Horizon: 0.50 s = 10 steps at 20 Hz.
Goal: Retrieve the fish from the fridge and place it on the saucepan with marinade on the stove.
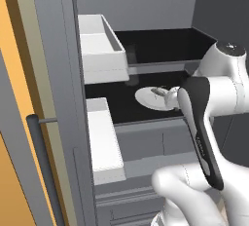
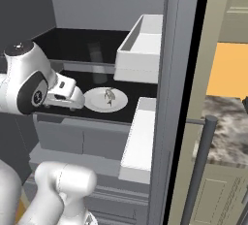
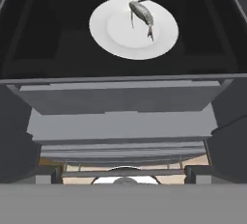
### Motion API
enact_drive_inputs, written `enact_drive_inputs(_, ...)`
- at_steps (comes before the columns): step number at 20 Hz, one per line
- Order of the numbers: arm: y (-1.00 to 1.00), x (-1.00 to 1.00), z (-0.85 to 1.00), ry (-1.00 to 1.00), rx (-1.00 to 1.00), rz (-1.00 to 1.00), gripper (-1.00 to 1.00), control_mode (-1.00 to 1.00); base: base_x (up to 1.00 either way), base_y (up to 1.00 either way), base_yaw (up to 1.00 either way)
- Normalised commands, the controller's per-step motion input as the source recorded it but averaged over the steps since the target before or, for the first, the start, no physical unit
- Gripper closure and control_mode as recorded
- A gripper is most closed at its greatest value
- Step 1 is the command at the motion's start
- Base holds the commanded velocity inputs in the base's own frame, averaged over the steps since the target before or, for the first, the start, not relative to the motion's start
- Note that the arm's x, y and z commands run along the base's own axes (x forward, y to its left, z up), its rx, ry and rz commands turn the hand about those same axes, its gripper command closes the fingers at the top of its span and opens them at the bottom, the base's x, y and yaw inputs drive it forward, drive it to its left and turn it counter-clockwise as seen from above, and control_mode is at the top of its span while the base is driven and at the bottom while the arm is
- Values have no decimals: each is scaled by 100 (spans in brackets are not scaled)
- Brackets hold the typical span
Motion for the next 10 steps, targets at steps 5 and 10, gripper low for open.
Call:
enact_drive_inputs(5, 0, -19, -19, -40, 0, 7, -100, -100, 0, 0, 0)
enact_drive_inputs(10, 0, 0, 10, -25, 0, 3, -100, -100, 0, 0, 0)
